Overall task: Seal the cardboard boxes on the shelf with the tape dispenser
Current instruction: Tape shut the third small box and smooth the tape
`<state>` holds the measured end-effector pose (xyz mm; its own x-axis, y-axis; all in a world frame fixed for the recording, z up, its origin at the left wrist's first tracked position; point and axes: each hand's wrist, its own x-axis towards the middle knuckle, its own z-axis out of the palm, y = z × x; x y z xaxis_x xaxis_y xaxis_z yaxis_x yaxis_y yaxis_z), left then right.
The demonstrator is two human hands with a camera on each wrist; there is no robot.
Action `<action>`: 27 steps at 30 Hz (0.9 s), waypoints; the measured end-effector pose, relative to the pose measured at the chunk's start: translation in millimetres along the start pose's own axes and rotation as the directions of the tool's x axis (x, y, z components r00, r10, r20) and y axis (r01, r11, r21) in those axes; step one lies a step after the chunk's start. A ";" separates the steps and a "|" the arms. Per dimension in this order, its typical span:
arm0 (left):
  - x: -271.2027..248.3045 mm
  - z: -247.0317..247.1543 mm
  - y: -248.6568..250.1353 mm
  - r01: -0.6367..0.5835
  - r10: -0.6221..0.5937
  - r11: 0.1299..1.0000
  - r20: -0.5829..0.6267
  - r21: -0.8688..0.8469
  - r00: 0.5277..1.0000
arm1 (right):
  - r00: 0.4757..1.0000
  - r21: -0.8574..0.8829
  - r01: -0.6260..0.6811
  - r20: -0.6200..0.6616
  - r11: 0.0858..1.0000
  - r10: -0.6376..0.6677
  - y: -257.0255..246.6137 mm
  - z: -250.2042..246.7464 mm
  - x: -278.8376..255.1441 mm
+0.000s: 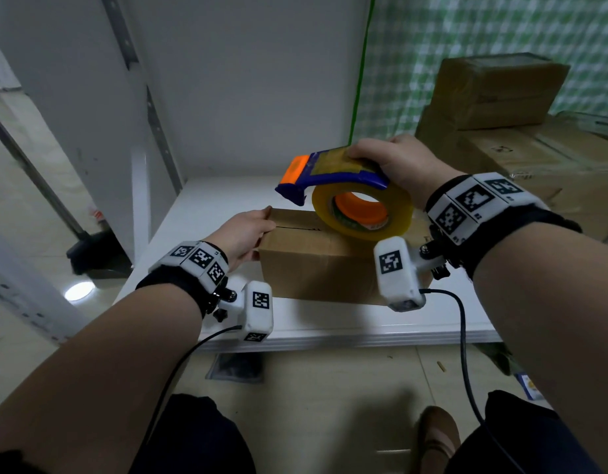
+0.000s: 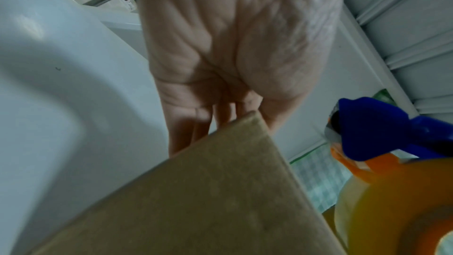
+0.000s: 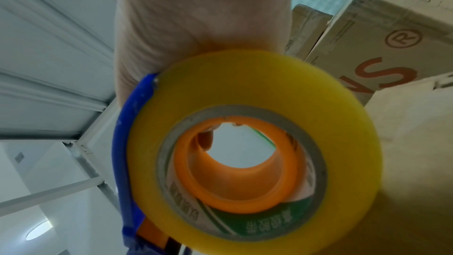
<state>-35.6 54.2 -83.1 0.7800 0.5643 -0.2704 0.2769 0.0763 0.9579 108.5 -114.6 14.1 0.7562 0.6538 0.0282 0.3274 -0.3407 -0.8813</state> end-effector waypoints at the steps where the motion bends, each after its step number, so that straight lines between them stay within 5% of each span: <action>1: 0.0 -0.3 0.6 0.000 0.000 1.000 -0.010 0.003 1.000 | 1.000 -0.003 -0.004 0.006 1.000 0.004 -1.4 1.2 -0.1; 23: 3.6 3.9 4.5 -0.040 0.036 0.991 0.033 0.131 0.999 | 0.982 -0.204 -0.106 0.133 0.973 0.135 -17.5 1.1 8.8; 27: 8.5 -2.3 10.5 -0.047 0.057 0.997 -0.194 0.055 0.979 | 0.974 -0.210 -0.144 0.140 0.967 0.176 -18.3 -0.1 8.0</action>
<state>-27.3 61.7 -75.1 0.6706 0.7168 -0.1912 0.2699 0.0043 0.9629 108.6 -103.3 30.5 0.7151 0.6716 -0.1936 0.3266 -0.5659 -0.7570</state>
